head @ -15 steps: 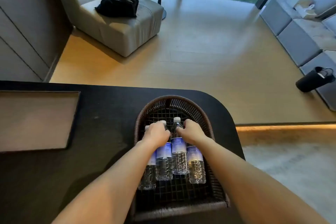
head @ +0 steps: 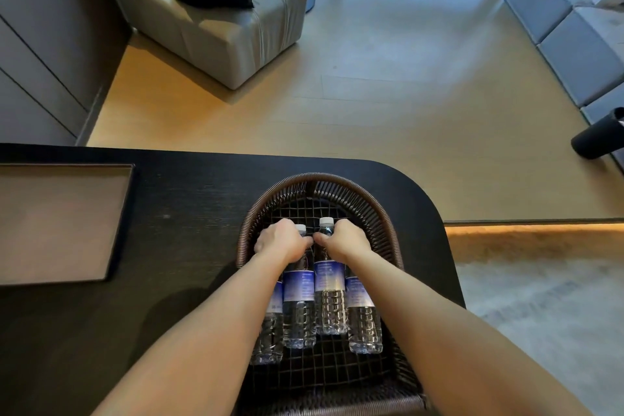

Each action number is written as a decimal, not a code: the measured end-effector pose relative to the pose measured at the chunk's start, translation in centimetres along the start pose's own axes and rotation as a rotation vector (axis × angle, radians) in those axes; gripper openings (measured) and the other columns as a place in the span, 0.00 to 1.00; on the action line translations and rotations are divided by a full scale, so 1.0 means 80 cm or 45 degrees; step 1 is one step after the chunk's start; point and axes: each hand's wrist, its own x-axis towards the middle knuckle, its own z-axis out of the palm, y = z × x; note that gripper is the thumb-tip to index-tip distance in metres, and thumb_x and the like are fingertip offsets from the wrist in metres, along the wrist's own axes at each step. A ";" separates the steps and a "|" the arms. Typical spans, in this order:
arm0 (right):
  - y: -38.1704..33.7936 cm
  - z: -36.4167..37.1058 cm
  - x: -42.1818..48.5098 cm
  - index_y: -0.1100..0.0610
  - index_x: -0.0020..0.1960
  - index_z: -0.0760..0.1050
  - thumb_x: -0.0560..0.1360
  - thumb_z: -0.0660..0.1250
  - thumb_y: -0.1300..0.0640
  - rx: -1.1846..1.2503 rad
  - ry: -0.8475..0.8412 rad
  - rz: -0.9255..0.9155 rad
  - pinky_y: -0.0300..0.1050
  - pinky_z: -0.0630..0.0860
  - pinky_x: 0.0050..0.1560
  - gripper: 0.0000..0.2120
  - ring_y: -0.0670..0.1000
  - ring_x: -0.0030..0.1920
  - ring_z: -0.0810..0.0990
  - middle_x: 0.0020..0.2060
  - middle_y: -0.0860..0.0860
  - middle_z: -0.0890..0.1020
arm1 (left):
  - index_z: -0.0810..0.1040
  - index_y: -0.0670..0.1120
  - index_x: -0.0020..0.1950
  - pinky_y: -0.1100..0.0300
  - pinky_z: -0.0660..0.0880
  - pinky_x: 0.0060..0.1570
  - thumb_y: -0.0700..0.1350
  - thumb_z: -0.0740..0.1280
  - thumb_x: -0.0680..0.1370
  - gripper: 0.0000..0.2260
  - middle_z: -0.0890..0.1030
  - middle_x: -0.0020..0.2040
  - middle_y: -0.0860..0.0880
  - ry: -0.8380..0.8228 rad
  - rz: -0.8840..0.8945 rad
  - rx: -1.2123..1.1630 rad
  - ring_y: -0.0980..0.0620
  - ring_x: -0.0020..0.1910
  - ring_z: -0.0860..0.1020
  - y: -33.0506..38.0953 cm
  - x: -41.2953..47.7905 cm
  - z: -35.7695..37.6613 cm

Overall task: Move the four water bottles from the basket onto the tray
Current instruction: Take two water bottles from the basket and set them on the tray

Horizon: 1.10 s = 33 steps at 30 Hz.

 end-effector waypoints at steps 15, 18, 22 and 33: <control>0.036 -0.023 -0.094 0.55 0.60 0.75 0.78 0.73 0.47 0.478 0.115 -0.203 0.44 0.73 0.47 0.17 0.49 0.51 0.79 0.51 0.48 0.80 | 0.79 0.51 0.56 0.46 0.81 0.53 0.54 0.73 0.76 0.12 0.83 0.50 0.51 0.121 0.243 -0.721 0.52 0.48 0.83 -0.030 -0.087 0.009; 0.045 -0.023 -0.129 0.51 0.54 0.74 0.77 0.74 0.50 0.612 0.149 -0.298 0.45 0.77 0.50 0.11 0.48 0.49 0.82 0.46 0.45 0.81 | 0.82 0.51 0.53 0.45 0.80 0.51 0.53 0.74 0.75 0.10 0.85 0.47 0.51 0.275 0.316 -0.731 0.52 0.47 0.83 -0.036 -0.113 0.011; 0.066 -0.015 -0.168 0.49 0.49 0.76 0.77 0.74 0.53 0.677 0.231 -0.494 0.48 0.79 0.49 0.06 0.45 0.46 0.82 0.44 0.46 0.84 | 0.85 0.50 0.44 0.54 0.79 0.42 0.52 0.74 0.75 0.06 0.86 0.37 0.52 0.409 0.348 -0.687 0.52 0.39 0.84 -0.041 -0.158 0.012; 0.087 -0.006 -0.250 0.51 0.66 0.76 0.78 0.73 0.51 0.641 0.418 -0.790 0.54 0.80 0.61 0.17 0.45 0.59 0.80 0.57 0.46 0.82 | 0.84 0.54 0.52 0.53 0.82 0.45 0.49 0.76 0.75 0.07 0.86 0.43 0.56 0.799 0.522 -0.792 0.59 0.44 0.84 -0.050 -0.289 0.029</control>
